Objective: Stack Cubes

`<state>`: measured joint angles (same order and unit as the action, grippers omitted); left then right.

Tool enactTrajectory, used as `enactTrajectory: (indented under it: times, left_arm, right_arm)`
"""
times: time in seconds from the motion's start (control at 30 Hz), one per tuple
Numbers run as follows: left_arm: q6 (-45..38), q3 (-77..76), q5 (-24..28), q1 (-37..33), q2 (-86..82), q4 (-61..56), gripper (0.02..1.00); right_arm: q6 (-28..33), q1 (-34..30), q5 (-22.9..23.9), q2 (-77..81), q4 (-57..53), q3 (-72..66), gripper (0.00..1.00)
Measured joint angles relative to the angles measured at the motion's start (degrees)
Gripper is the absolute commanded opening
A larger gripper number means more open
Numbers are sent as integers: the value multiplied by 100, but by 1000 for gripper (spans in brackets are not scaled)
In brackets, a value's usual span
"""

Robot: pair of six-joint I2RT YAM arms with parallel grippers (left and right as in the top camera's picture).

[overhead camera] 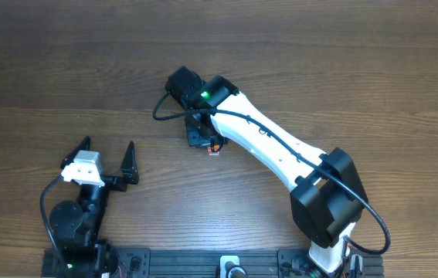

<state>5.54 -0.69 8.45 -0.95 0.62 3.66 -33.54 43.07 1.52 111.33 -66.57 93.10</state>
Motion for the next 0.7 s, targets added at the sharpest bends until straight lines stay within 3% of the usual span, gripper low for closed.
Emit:
enactTrajectory:
  times: [0.7]
  left_arm:
    - [0, 0, 0, 0, 0, 0, 996]
  right_arm:
    - [-162, 0, 166, 7, 87, -109, 198]
